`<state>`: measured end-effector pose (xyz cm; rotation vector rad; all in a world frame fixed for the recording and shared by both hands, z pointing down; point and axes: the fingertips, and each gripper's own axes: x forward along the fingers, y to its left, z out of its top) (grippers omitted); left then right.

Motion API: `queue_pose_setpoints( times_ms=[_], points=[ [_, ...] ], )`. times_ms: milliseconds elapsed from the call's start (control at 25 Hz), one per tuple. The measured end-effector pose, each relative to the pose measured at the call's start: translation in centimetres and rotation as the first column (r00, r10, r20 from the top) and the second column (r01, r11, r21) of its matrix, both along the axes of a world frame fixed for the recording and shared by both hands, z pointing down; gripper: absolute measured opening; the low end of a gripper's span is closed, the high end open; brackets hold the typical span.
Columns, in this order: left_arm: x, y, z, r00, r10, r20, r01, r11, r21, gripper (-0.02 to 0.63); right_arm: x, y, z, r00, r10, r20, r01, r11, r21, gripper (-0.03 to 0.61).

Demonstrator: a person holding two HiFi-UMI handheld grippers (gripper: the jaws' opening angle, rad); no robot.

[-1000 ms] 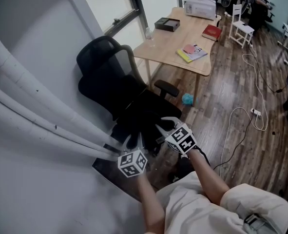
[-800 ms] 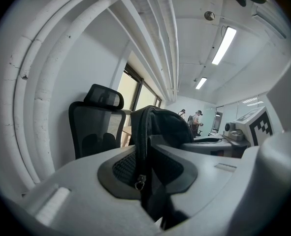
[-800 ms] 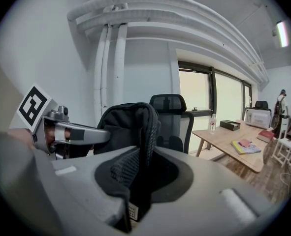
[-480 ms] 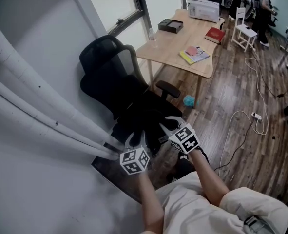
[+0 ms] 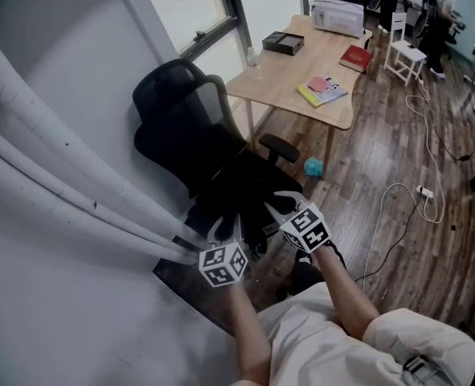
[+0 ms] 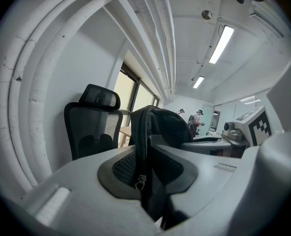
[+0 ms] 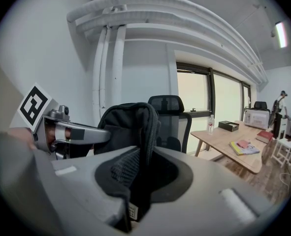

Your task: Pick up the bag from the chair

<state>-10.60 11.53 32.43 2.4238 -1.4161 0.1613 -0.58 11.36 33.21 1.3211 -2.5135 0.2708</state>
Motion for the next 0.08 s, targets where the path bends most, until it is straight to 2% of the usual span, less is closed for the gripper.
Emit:
queue_pose_setpoints(
  times_ms=[80],
  points=[
    [-0.11,-0.12,-0.07,1.000,-0.001,0.000,0.001,1.000,0.001,0.075,-0.10,-0.10,-0.05,1.000,-0.002,0.003,0.002,1.000,0.000,0.055]
  ],
)
